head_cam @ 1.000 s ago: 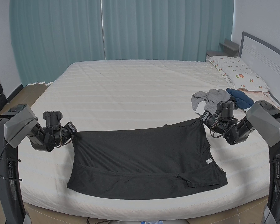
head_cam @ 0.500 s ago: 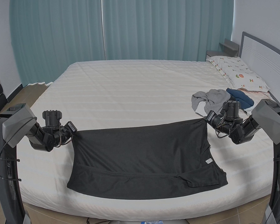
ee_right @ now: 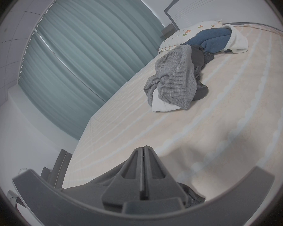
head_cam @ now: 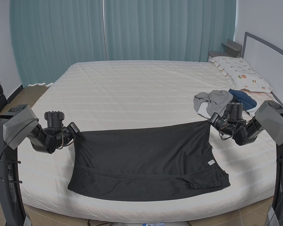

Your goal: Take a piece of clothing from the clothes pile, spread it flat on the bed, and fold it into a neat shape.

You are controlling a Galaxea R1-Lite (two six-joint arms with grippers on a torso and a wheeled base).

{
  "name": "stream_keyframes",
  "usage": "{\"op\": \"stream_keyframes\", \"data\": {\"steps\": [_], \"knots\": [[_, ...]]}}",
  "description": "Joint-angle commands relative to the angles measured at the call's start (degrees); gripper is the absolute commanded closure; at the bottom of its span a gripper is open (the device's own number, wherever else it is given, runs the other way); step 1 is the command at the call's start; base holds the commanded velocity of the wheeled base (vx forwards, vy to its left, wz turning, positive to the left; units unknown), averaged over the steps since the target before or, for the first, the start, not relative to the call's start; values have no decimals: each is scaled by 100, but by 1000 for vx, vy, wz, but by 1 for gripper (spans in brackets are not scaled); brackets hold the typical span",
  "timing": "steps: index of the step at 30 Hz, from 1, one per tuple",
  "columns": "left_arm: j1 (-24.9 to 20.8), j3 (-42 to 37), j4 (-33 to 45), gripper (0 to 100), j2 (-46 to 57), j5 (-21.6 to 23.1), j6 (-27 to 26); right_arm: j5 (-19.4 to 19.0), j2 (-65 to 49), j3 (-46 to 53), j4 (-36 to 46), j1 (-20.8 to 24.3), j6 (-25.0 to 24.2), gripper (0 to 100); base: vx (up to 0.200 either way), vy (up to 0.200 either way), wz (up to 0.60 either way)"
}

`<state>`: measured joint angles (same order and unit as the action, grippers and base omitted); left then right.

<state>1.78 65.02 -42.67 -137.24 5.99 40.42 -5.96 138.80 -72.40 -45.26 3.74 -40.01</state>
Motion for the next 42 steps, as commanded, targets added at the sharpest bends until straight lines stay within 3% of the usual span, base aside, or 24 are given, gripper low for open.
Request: {"op": "stream_keyframes", "data": {"steps": [1,35,42], "knots": [[-20,-7,-31,100,22,-1,9,-2,33,-2,9,-67,2,100,0,0,0],[33,-324,-242,100,303,-10,-175,-230,-152,402,-404,-146,-42,100,0,0,0],[42,-482,-233,100,330,8,-430,-300,-231,552,-413,-163,11,100,0,0,0]]}}
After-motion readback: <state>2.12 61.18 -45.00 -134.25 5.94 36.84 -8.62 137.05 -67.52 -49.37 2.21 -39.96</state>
